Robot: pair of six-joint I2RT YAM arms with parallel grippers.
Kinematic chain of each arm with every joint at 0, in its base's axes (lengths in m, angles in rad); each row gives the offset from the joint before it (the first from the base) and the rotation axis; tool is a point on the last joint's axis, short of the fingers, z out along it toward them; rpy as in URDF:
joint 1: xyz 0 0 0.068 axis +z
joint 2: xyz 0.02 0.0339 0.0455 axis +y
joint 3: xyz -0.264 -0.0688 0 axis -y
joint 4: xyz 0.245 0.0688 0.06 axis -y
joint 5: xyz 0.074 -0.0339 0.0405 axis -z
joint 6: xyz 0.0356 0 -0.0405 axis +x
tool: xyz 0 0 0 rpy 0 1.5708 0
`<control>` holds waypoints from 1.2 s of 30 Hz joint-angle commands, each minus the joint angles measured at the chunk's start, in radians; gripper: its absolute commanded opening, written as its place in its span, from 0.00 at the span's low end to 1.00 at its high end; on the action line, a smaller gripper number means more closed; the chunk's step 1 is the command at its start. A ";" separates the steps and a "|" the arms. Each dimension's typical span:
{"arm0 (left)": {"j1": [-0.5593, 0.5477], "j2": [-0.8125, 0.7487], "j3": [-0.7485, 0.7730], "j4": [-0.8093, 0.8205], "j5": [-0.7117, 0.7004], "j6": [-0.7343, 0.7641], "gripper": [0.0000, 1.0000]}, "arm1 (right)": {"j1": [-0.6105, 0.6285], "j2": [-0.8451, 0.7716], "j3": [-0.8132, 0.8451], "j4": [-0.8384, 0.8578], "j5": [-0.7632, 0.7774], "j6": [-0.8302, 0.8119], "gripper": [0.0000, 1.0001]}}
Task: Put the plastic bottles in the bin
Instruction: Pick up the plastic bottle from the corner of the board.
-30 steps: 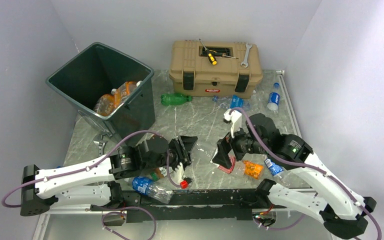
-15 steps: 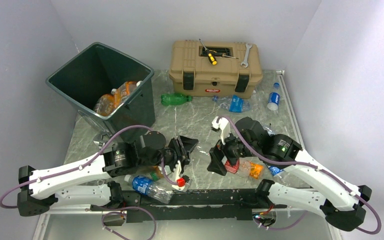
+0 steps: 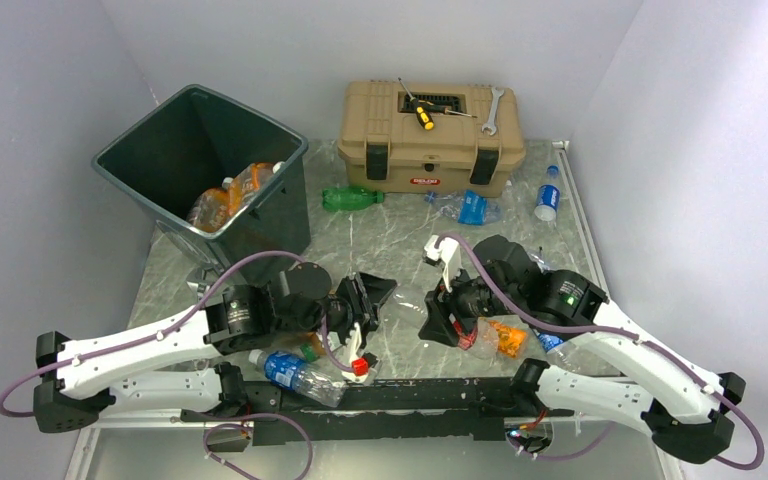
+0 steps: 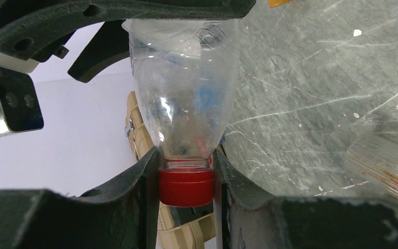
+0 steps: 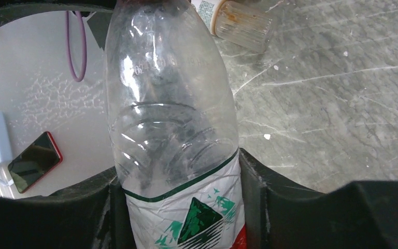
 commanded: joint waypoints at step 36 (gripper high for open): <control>0.311 0.214 0.280 0.639 0.157 -2.099 0.86 | -0.006 -0.459 -0.477 1.023 0.332 0.206 0.44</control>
